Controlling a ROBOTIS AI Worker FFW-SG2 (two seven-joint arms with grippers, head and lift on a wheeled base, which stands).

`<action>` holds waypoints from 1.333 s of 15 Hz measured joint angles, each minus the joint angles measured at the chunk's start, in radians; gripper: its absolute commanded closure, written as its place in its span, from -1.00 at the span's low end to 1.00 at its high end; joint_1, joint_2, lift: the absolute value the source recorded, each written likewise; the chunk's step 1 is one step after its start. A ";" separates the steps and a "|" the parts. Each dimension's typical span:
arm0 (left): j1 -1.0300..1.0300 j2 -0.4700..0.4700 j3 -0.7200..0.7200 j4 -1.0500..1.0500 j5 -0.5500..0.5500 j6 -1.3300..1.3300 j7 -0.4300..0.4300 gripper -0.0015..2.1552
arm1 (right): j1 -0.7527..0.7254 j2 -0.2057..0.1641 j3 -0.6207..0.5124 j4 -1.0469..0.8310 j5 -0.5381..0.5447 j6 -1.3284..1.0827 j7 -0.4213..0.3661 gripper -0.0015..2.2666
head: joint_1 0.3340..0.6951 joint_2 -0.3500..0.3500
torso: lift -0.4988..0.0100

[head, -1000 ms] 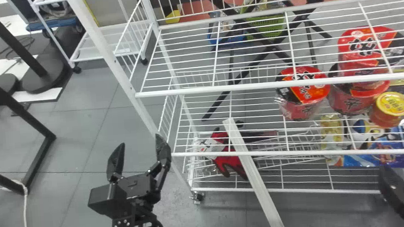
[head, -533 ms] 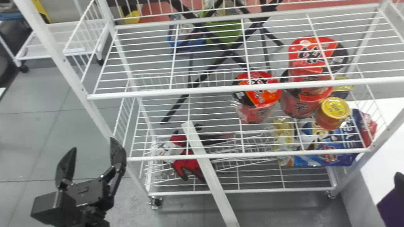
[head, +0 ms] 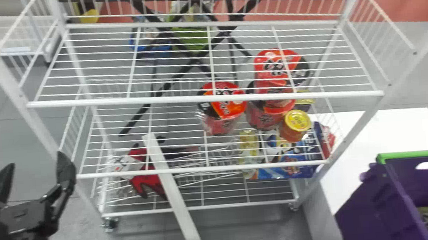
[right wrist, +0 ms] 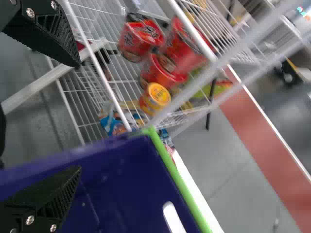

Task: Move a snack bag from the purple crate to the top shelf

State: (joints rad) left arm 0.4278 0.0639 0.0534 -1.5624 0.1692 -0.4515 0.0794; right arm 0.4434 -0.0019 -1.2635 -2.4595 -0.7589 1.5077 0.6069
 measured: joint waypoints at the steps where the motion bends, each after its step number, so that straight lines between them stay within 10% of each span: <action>1: -0.002 0.000 -0.001 0.001 -0.001 0.001 -0.001 -0.87 | -0.092 0.000 -0.058 0.021 0.071 0.022 0.034 -0.96 | 1.00 -0.76 | -0.83; 7: -0.008 0.000 -0.003 0.010 -0.003 0.003 -0.003 -0.87 | -0.176 -0.042 -0.113 0.272 0.292 0.038 0.028 -0.96 | 1.00 -1.00 | -0.83; 14: -0.023 0.002 -0.006 0.036 -0.002 -0.001 -0.004 -0.87 | -0.175 -0.214 -0.068 0.633 0.485 0.038 -0.015 -0.96 | 1.00 -1.00 | -0.83; 20: -0.031 0.010 -0.002 0.043 0.006 -0.009 -0.004 -0.87 | -0.180 -0.240 0.062 0.795 0.594 0.038 -0.090 -0.96 | 1.00 -1.00 | -0.83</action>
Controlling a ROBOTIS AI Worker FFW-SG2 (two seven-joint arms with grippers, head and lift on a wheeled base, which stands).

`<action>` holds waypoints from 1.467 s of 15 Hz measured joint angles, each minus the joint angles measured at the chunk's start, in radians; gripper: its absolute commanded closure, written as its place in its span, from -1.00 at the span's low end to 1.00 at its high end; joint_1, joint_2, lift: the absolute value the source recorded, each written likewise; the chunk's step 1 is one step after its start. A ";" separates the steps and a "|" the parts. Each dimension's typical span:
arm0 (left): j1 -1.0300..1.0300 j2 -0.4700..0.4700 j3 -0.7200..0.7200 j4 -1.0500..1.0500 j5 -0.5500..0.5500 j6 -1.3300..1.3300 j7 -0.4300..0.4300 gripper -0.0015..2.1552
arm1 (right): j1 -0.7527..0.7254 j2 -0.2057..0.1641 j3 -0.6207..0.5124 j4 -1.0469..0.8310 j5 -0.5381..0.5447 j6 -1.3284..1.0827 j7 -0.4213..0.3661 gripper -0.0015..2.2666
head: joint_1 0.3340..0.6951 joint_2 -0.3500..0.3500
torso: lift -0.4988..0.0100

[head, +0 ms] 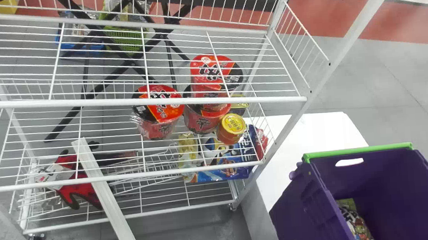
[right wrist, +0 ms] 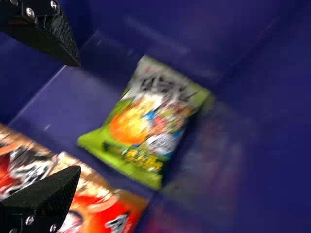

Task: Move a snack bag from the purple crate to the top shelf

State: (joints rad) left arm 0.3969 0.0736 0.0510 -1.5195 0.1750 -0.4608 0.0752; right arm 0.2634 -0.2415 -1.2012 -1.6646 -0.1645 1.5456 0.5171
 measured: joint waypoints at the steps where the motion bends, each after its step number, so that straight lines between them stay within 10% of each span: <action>1: -0.003 0.000 0.001 0.003 0.002 0.000 0.000 -0.87 | -0.004 -0.008 0.019 0.029 0.018 0.000 -0.019 -0.96 | 1.00 -1.00 | -0.83; 16: -0.041 0.018 0.020 0.058 0.041 -0.030 -0.003 -0.87 | -0.142 -0.293 0.303 0.599 0.266 -0.049 -0.032 -0.97 | 1.00 -1.00 | -0.83; 22: -0.061 0.016 0.006 0.087 0.041 -0.046 -0.005 -0.87 | -0.152 -0.286 0.401 0.693 0.319 -0.151 0.008 -0.97 | 1.00 -1.00 | -0.83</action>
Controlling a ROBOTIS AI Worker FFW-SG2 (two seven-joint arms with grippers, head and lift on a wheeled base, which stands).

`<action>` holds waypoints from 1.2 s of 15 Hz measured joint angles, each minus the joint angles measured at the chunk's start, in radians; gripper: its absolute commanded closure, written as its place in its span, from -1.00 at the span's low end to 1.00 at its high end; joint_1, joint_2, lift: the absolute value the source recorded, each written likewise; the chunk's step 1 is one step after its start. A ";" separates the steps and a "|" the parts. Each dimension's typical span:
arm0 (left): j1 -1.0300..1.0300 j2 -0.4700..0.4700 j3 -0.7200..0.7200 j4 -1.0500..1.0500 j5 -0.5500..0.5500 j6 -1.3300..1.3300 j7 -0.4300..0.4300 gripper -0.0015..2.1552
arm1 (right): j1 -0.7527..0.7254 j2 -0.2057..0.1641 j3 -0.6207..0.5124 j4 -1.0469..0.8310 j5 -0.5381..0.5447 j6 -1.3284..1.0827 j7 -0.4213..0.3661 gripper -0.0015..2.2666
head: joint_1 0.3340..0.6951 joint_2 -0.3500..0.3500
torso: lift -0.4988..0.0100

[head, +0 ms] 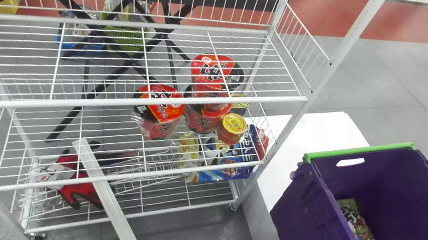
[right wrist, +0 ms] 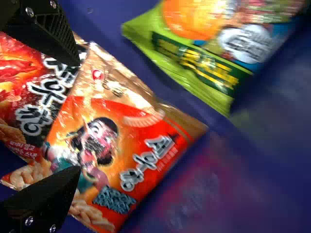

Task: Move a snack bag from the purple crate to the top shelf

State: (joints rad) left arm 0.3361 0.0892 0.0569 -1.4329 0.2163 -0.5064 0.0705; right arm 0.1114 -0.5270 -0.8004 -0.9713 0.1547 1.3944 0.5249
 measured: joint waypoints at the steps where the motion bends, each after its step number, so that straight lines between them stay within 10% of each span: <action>1: 0.000 0.000 0.000 0.001 0.000 -0.001 0.000 -0.87 | 0.001 0.002 0.020 0.011 0.005 -0.018 0.000 -0.97 | 1.00 -1.00 | -0.83; 18: -0.012 -0.002 -0.002 0.041 0.013 -0.059 -0.009 -0.87 | -0.021 0.007 0.209 0.144 0.144 -0.203 0.061 -0.75 | 1.00 -1.00 | -0.83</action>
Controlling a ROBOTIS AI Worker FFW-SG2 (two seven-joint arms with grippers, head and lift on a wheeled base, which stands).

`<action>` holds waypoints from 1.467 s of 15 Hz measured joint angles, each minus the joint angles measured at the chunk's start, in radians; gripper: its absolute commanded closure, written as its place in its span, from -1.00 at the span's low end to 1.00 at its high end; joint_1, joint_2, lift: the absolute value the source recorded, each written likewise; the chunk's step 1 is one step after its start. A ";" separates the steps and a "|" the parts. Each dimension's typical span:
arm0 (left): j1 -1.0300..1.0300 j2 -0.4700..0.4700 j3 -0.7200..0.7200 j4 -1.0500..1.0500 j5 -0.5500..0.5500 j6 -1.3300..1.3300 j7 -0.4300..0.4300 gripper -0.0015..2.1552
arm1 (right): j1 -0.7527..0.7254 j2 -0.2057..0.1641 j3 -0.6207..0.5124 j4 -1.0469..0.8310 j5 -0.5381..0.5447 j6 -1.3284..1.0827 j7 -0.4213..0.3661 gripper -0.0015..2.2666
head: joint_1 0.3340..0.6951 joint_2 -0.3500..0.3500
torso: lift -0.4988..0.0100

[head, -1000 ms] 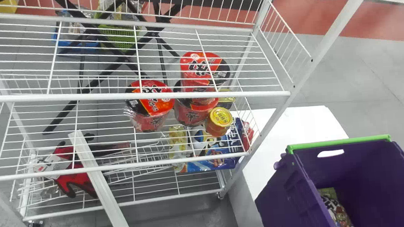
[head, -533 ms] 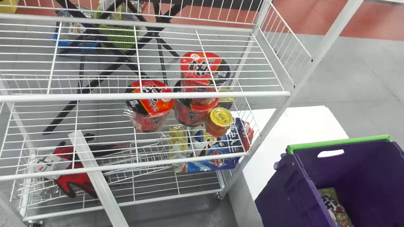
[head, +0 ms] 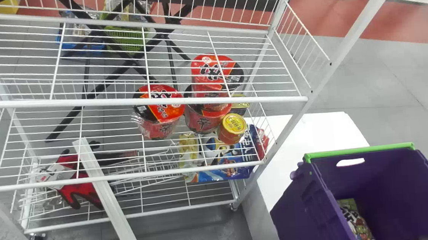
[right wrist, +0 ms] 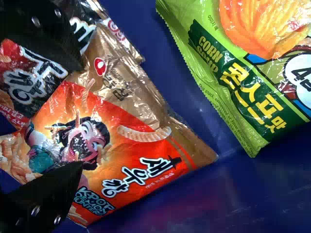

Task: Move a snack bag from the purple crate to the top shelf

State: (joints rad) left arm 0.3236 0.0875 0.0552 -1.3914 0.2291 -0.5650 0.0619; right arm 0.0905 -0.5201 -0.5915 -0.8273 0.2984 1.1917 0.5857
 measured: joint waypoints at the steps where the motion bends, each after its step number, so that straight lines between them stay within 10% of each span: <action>1: 0.000 0.000 0.000 0.000 0.001 -0.001 -0.001 -0.87 | 0.000 0.000 0.000 0.000 0.001 -0.002 -0.001 -0.75 | 1.00 -1.00 | -0.83; 6: 0.004 0.003 0.000 0.003 0.007 -0.017 -0.002 -0.87 | 0.000 0.018 0.002 0.005 0.020 -0.033 -0.018 -0.74 | 1.00 -1.00 | -0.83; 15: 0.008 0.004 0.000 0.000 0.007 -0.022 -0.002 -0.87 | -0.001 0.022 0.005 -0.009 0.017 0.001 -0.027 0.79 | 1.00 -1.00 | -0.83; 22: 0.008 0.003 0.000 0.003 0.007 -0.022 0.000 -0.87 | 0.009 0.020 -0.004 -0.071 0.019 0.113 -0.024 0.84 | 1.00 -1.00 | -0.83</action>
State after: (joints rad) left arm 0.3313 0.0908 0.0552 -1.3884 0.2362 -0.5866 0.0616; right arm 0.1000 -0.4998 -0.5953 -0.8987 0.3170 1.3048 0.5613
